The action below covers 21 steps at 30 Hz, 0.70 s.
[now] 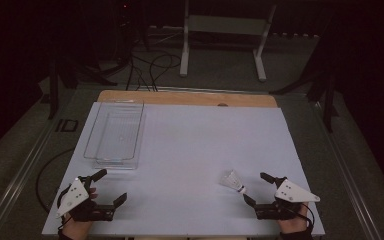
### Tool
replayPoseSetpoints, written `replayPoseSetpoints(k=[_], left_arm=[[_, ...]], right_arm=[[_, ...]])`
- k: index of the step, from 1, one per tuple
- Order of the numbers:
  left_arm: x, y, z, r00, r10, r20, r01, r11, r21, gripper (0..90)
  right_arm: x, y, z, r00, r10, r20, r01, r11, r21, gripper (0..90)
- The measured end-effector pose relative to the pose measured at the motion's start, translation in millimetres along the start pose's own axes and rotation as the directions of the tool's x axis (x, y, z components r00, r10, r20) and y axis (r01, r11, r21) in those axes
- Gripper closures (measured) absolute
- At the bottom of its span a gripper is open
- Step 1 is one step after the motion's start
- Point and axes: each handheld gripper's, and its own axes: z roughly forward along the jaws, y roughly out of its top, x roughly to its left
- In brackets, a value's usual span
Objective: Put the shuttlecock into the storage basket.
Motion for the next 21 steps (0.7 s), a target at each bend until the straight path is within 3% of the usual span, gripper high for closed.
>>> replayPoseSetpoints(k=[7, 21], left_arm=[[1.1, -0.3, -0.5, 1.0000, -0.008, -0.005, 0.008, 1.0000, -0.003, 0.2], [1.2, -0.5, -0.3, 1.0000, -0.009, -0.003, 0.009, 0.9999, -0.004, 0.2]], right_arm=[[2.5, 3.6, -3.2, 1.0000, -0.005, -0.005, 0.005, 1.000, -0.023, 8.9], [4.0, 12.7, -8.1, 0.9996, -0.003, -0.028, 0.003, 1.000, -0.012, 8.3]])
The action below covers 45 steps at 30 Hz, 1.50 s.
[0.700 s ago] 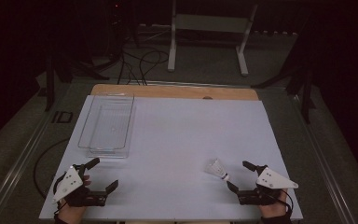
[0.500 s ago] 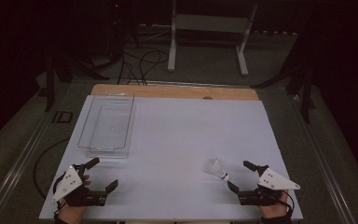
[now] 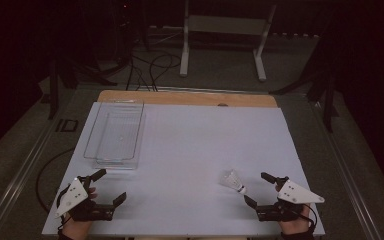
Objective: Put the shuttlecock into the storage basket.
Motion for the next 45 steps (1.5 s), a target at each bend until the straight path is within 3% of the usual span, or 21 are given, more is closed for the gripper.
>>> replayPoseSetpoints(k=[12, 17, 26, 36, 45], left_arm=[[-0.5, 0.6, 0.8, 1.0000, 0.005, 0.005, -0.005, 1.0000, 0.000, 0.2], [-1.5, 1.0, 0.5, 0.9999, 0.015, 0.007, -0.015, 0.9999, -0.002, 0.2], [-1.3, 1.0, 0.7, 0.9999, 0.011, 0.007, -0.011, 0.9999, -0.003, 0.2], [-1.5, 1.0, 1.1, 0.9999, 0.010, 0.007, -0.010, 0.9999, -0.002, 0.2], [-1.7, 1.1, 1.4, 0.9999, 0.013, 0.011, -0.013, 0.9999, -0.002, 0.2]], right_arm=[[1.5, 8.3, -5.8, 0.9985, -0.022, 0.050, 0.021, 1.000, 0.016, 8.2], [-3.4, 16.1, -12.2, 0.9981, 0.008, 0.061, -0.009, 1.000, 0.030, 7.8], [-12.0, 27.1, -18.8, 0.9971, 0.010, 0.075, -0.014, 0.998, 0.055, 7.4], [-21.3, 36.5, -17.5, 0.9978, 0.035, 0.057, -0.043, 0.988, 0.145, 7.3], [-22.0, 46.5, -13.9, 0.9983, -0.015, 0.056, 0.002, 0.974, 0.225, 7.3]])
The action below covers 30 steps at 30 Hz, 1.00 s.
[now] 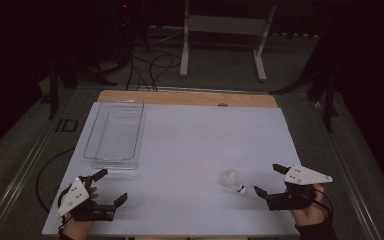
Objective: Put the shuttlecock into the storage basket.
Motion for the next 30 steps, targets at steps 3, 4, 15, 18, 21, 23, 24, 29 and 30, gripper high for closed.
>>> replayPoseSetpoints(k=[3, 4, 15, 18, 21, 23, 24, 29, 30], left_arm=[[0.0, 0.0, 0.0, 1.0000, 0.000, 0.001, 0.000, 1.0000, 0.000, 0.2], [0.0, 0.0, 0.1, 1.0000, 0.001, 0.002, -0.001, 1.0000, 0.000, 0.2], [-0.8, 0.2, 0.3, 1.0000, 0.005, 0.005, -0.005, 1.0000, 0.000, 0.2], [-0.9, 0.3, 0.1, 1.0000, 0.005, 0.006, -0.005, 1.0000, -0.001, 0.2], [-0.8, 0.3, -0.1, 1.0000, 0.005, 0.008, -0.005, 1.0000, -0.002, 0.2], [-0.9, 0.3, 0.1, 0.9999, 0.004, 0.010, -0.004, 1.0000, -0.003, 0.2], [-1.1, 0.3, 0.2, 0.9999, 0.005, 0.009, -0.005, 1.0000, -0.004, 0.2], [-1.0, 0.3, 0.2, 0.9999, 0.006, 0.010, -0.006, 1.0000, -0.002, 0.2], [-1.0, 0.3, 0.3, 0.9999, 0.006, 0.009, -0.006, 1.0000, -0.002, 0.2]], right_arm=[[-1.4, 4.2, 0.5, 0.9999, -0.010, -0.006, 0.010, 1.000, 0.021, 7.3], [-1.9, 5.5, 1.1, 0.9999, -0.012, -0.003, 0.012, 1.000, 0.028, 7.3], [-6.8, 19.1, 14.2, 0.9982, 0.001, -0.059, 0.007, 0.991, 0.133, 7.3], [-7.7, 21.0, 19.9, 0.9976, 0.024, -0.066, -0.012, 0.984, 0.176, 7.2], [-5.4, 21.2, 25.5, 0.9967, 0.023, -0.078, -0.006, 0.977, 0.214, 7.1], [-4.8, 20.8, 28.5, 0.9965, 0.023, -0.080, -0.004, 0.973, 0.232, 7.2], [-4.9, 20.6, 29.9, 0.9963, 0.030, -0.081, -0.009, 0.971, 0.239, 7.2], [-5.4, 19.2, 35.7, 0.9957, 0.034, -0.086, -0.009, 0.962, 0.274, 7.2], [-5.4, 19.1, 36.2, 0.9953, 0.035, -0.090, -0.009, 0.961, 0.277, 7.2]])
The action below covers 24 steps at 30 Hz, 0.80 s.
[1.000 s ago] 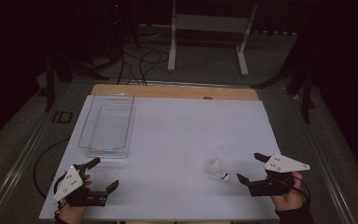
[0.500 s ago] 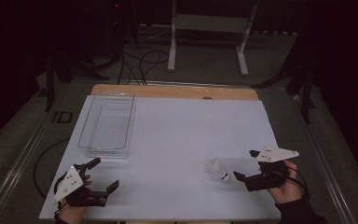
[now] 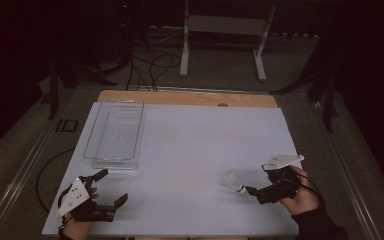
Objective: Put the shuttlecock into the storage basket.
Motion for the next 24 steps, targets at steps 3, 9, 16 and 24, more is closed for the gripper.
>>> replayPoseSetpoints(k=[3, 9, 16, 24], left_arm=[[0.2, 0.0, -0.2, 1.0000, -0.001, 0.002, 0.001, 1.0000, 0.000, 0.2], [0.0, 0.0, -0.1, 1.0000, -0.001, 0.002, 0.001, 1.0000, -0.001, 0.2], [0.0, 0.0, 0.0, 1.0000, 0.000, 0.004, 0.000, 1.0000, -0.001, 0.2], [-0.2, 0.0, 0.1, 1.0000, 0.000, 0.004, 0.000, 1.0000, -0.001, 0.2]], right_arm=[[-1.1, 0.0, 3.1, 1.0000, 0.003, -0.008, -0.003, 1.000, 0.031, 7.2], [-3.2, 0.3, 10.1, 0.9994, 0.023, -0.026, -0.021, 0.997, 0.070, 7.2], [-5.2, 1.8, 17.3, 0.9980, 0.043, -0.047, -0.038, 0.994, 0.102, 7.2], [-6.6, 3.3, 25.3, 0.9966, 0.053, -0.062, -0.044, 0.988, 0.147, 7.3]])
